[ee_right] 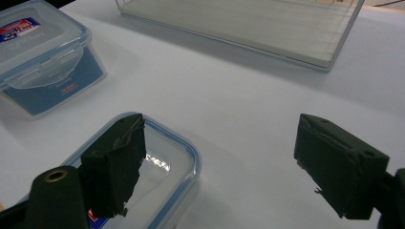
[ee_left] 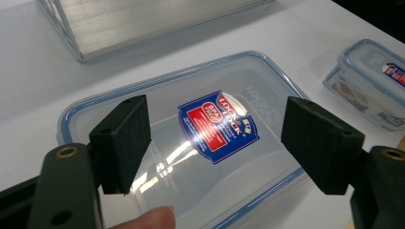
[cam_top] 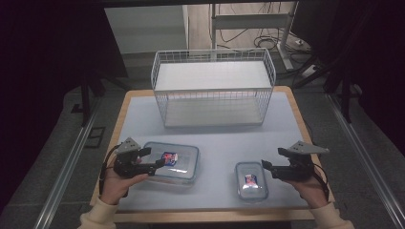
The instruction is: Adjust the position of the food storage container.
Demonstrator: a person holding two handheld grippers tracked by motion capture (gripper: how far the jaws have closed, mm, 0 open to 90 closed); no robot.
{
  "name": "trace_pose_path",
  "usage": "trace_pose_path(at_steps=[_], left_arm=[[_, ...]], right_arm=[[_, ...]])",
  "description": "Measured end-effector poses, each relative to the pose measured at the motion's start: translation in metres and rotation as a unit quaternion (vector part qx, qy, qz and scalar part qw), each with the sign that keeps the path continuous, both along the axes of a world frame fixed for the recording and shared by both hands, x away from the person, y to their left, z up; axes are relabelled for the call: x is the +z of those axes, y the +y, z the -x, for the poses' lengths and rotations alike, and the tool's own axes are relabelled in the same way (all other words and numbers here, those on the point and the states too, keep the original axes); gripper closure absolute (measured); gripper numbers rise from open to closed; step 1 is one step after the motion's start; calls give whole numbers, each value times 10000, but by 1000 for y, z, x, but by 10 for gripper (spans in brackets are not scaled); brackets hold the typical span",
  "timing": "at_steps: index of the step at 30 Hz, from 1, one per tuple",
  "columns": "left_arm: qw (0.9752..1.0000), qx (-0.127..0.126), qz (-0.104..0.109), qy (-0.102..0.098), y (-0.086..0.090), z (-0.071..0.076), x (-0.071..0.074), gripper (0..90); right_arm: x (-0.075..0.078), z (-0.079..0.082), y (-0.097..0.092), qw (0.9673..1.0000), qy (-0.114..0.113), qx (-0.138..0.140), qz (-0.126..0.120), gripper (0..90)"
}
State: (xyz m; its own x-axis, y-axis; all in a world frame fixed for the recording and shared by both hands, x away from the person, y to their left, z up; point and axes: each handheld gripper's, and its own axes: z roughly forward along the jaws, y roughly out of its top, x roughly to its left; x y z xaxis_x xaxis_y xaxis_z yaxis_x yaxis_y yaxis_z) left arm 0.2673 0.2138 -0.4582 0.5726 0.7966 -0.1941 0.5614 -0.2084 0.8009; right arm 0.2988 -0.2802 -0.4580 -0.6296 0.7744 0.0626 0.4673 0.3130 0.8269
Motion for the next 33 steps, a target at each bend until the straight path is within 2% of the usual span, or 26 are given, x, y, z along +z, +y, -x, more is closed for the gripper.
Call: trace_pose_path(at_steps=[6,9,12,13,14,15,16,17,18,21,22,23,24,27,28,29,31,32,33], left_arm=[[9999,18,75,-86,0,-1,4,316],[10000,23,66,-51,0,-1,3,348],[10000,-11,36,-33,-1,0,2,477],[10000,-74,29,-19,-2,0,3,477],[9996,-270,56,16,-3,1,4,648],[9996,-270,56,16,-3,1,4,702],[9992,-387,97,51,-4,2,6,702],[9984,-548,111,71,-6,3,7,801],[9977,-659,128,90,-8,6,7,839],[9941,-1068,54,168,-19,12,6,884],[9911,-1312,-29,215,-28,17,3,896],[9897,-1409,-91,252,-33,20,0,897],[9897,-1409,-91,252,-33,20,0,897],[9856,-1587,-442,373,-47,26,-12,897],[9833,-1668,-507,520,-55,29,-24,897],[9833,-1668,-507,520,-55,29,-24,897],[9795,-1770,-726,638,-64,29,-36,897],[9787,-1751,-859,644,-73,28,-43,898],[9787,-1751,-859,644,-73,28,-43,898]], right_arm=[[-1,3,-4,10000,19,-28,15,182],[-1,3,-6,10000,7,-57,5,184],[-1,2,-8,9999,13,-107,-19,185],[-1,2,-8,9999,13,-107,-19,185],[-2,2,-8,9999,29,-119,-8,185],[-2,2,-8,9999,29,-119,-8,185],[-2,1,-9,9999,34,-124,1,185],[-3,1,-9,9999,43,-136,7,188],[-3,1,-10,9999,51,-155,4,188],[-3,0,-11,9998,56,-167,-25,190],[-4,0,-11,9998,64,-180,-37,191],[-4,0,-11,9998,73,-186,-37,191],[-4,0,-11,9998,80,-191,-33,192],[-6,0,-11,9998,104,-183,-44,193],[-6,-1,-11,9998,105,-186,-39,195],[-6,-1,-11,9998,105,-186,-39,195],[-7,-1,-11,9998,124,-167,-44,196],[-8,-1,-10,9998,140,-160,-23,196],[-8,-1,-10,9998,140,-160,-23,196]])
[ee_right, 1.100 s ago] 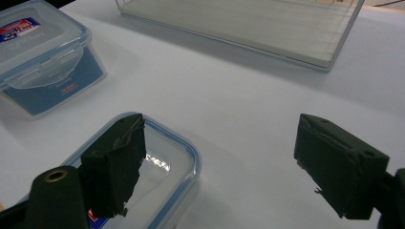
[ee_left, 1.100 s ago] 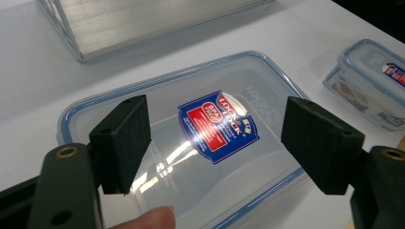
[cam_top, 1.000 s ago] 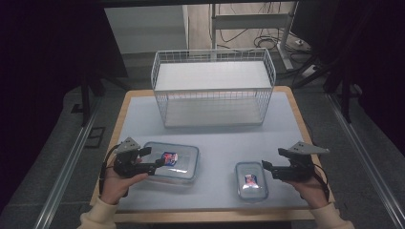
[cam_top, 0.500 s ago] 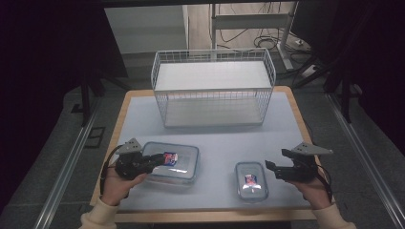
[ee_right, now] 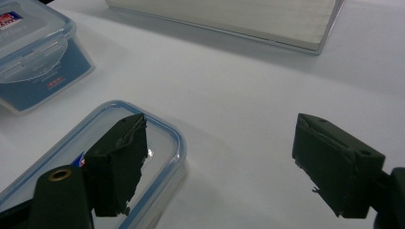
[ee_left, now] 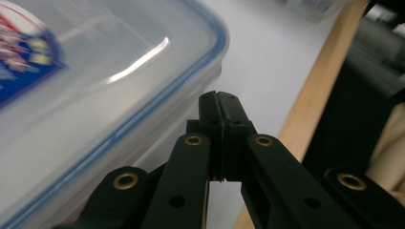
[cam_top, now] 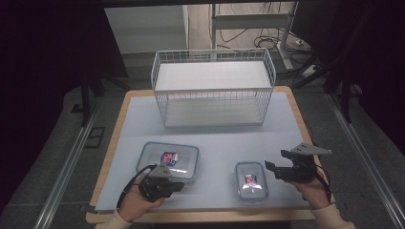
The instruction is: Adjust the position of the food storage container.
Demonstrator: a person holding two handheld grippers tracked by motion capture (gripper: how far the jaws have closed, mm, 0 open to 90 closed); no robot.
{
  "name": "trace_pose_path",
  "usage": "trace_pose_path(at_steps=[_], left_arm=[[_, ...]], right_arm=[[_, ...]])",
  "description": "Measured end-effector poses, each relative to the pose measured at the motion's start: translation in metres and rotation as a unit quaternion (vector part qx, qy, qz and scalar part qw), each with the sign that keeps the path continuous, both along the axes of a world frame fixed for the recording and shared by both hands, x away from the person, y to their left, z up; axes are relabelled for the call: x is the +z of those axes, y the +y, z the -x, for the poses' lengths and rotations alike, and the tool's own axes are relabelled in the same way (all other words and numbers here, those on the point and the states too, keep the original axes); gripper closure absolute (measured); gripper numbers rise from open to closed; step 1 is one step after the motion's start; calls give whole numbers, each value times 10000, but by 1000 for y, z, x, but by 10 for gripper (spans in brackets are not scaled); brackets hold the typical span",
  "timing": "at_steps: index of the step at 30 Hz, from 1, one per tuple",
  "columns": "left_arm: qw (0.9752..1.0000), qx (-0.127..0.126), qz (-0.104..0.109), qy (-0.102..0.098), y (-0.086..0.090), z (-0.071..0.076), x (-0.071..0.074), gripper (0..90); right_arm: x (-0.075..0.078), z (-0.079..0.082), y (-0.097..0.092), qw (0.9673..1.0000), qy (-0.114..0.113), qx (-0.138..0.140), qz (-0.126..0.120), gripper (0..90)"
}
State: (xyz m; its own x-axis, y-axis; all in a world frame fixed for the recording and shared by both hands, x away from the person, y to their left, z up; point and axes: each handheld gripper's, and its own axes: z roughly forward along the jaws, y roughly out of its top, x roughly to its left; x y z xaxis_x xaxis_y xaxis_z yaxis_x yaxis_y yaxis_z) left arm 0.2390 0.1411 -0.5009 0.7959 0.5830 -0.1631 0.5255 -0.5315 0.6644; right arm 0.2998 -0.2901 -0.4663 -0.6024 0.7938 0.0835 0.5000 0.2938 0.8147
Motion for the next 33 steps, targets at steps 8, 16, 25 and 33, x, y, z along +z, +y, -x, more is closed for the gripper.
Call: trace_pose_path(at_steps=[8,16,25,33], left_arm=[[9997,166,-121,-118,-16,-11,-7,900],[9998,188,-78,-81,-24,-18,-7,898],[9901,1237,486,-451,65,2,30,897],[9665,2525,459,3,145,-27,8,899]], right_arm=[[-4,-1,2,10000,38,18,49,196],[-5,-1,3,9999,72,19,69,196],[-4,0,-1,10000,48,-34,33,197],[-4,-1,2,10000,35,-10,67,197]])
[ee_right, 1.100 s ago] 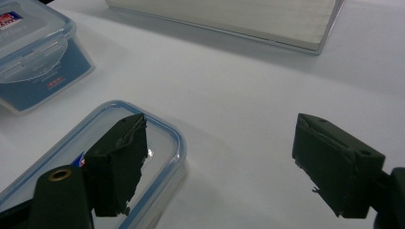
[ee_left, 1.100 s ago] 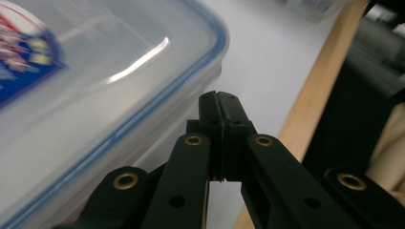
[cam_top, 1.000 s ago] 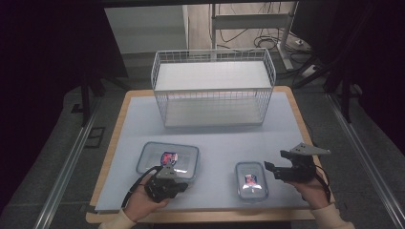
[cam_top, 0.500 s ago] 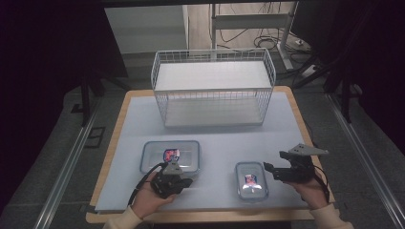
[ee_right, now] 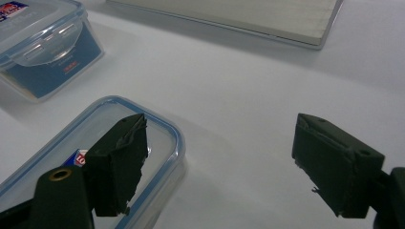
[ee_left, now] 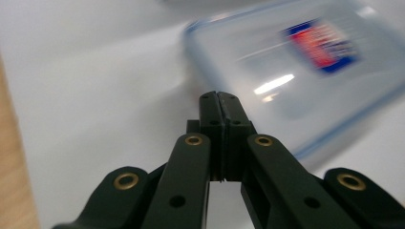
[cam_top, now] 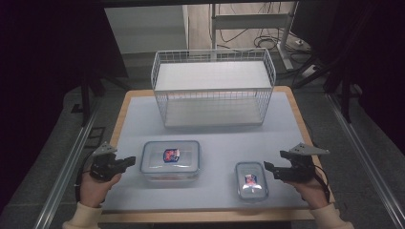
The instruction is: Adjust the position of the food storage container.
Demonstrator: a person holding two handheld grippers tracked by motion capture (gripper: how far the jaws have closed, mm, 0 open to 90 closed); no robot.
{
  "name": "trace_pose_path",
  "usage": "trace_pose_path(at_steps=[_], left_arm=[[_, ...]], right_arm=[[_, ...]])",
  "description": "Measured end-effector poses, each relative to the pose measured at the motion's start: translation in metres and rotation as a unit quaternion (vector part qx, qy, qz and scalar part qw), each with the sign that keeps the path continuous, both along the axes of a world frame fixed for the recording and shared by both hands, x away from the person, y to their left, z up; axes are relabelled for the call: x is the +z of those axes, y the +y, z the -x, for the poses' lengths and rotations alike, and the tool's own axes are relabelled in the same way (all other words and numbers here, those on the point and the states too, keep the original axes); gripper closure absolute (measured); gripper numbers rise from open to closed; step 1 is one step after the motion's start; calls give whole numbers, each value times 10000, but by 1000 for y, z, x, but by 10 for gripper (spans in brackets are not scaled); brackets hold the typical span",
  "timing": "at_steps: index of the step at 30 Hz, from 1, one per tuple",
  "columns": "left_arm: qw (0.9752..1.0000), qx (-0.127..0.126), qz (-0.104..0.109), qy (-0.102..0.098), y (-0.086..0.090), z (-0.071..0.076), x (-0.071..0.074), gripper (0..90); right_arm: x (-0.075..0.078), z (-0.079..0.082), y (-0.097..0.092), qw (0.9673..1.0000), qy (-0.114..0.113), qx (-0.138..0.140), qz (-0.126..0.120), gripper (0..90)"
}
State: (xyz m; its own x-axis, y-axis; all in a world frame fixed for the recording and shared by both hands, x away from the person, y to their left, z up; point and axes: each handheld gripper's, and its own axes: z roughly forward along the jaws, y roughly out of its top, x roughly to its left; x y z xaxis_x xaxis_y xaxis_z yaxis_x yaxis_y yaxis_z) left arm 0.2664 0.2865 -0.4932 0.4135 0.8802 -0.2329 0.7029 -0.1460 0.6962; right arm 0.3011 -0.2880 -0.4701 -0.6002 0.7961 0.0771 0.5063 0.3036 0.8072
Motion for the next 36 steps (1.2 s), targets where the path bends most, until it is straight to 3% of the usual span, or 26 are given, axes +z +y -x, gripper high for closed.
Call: trace_pose_path(at_steps=[1,2,3,5,6,8,9,12,16,30,36], left_arm=[[10000,0,0,0,0,0,0,899],[9997,10,-14,255,0,-7,-15,899],[9994,-39,-16,355,-1,-9,-20,899],[9991,-92,26,421,-3,-11,-24,899],[9985,-225,148,482,-8,-12,-25,899],[9985,-241,144,478,-11,-13,-25,899],[9989,-162,9,437,-16,-13,-24,899],[9986,-181,165,470,-19,-15,-25,900],[9987,-185,144,443,-31,-20,-24,900],[9973,-550,101,480,-82,-39,-21,899],[9968,-619,140,486,-91,-41,-21,898]], right_arm=[[0,0,0,10000,0,0,0,197],[0,0,0,10000,10,-12,1,197],[0,0,0,10000,13,-19,0,197],[0,0,0,10000,18,-28,-3,198],[1,-1,-1,10000,11,-46,-7,198],[1,-1,-1,10000,16,-59,-16,198],[2,-1,-2,10000,7,-71,-36,199],[2,-1,-2,10000,16,-78,-36,199],[2,-1,0,10000,19,-59,-17,200],[2,-3,2,9999,94,-32,-97,199],[2,-4,6,9996,194,-23,-198,191]])
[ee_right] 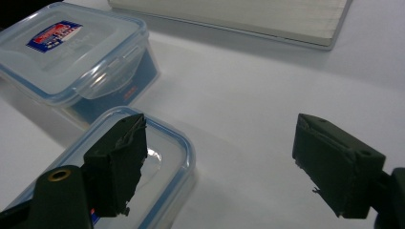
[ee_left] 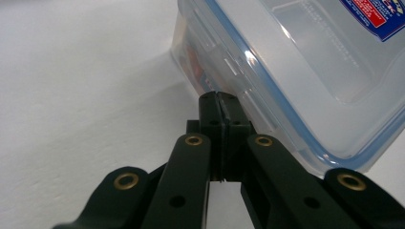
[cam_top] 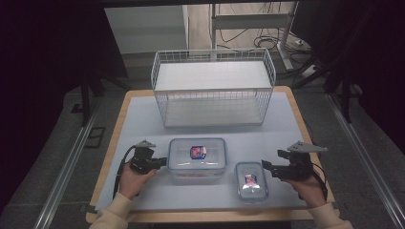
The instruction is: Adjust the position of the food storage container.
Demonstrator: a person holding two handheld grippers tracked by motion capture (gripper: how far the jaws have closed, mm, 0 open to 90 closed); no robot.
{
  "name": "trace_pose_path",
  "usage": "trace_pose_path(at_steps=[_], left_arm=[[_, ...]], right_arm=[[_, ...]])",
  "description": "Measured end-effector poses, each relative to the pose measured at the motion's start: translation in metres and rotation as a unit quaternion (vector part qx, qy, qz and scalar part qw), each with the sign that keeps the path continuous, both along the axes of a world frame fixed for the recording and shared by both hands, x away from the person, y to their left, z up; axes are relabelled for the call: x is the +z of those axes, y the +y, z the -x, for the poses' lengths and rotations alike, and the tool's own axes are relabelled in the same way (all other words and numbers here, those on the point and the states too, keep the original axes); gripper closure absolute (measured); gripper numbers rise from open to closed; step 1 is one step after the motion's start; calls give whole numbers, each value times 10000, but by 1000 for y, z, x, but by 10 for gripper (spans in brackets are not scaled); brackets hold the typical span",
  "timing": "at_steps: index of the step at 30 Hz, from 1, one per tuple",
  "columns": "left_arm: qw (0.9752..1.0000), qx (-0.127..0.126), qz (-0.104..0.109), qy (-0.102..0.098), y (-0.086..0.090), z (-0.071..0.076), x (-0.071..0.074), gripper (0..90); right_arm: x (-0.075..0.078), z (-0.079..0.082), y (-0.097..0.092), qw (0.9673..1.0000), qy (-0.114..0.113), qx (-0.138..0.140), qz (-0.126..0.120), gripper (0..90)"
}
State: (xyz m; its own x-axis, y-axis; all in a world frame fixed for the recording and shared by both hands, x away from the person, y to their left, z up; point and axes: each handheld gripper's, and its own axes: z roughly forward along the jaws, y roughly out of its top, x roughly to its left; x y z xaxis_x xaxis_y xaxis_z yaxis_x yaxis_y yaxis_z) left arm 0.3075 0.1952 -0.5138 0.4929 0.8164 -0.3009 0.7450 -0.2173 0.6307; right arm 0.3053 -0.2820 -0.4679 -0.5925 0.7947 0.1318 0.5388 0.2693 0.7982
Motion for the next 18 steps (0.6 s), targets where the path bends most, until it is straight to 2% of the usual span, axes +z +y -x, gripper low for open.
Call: trace_pose_path(at_steps=[5,7,8,9,13,15,16,17,18], left_arm=[[10000,-46,83,21,1,-1,0,895],[9998,-16,192,6,5,-1,1,889],[9995,76,291,-69,11,1,5,887],[9995,76,291,-69,11,1,5,885],[9985,171,422,-304,27,8,21,850],[9983,138,479,-307,29,9,23,736],[9983,89,474,-317,29,10,25,736],[9982,131,454,-357,28,12,27,638],[9980,183,440,-417,28,13,28,476]], right_arm=[[0,-1,4,10000,31,21,-51,190],[2,-1,5,10000,19,36,-67,189],[4,0,7,10000,26,28,-72,185],[4,0,7,10000,26,28,-72,185],[10,0,12,9998,-6,111,-178,180],[11,-1,13,9998,-20,123,-182,180],[12,-1,14,9997,-20,128,-189,180],[13,-2,16,9997,-1,141,-216,180],[13,-3,20,9996,22,187,-205,179]])
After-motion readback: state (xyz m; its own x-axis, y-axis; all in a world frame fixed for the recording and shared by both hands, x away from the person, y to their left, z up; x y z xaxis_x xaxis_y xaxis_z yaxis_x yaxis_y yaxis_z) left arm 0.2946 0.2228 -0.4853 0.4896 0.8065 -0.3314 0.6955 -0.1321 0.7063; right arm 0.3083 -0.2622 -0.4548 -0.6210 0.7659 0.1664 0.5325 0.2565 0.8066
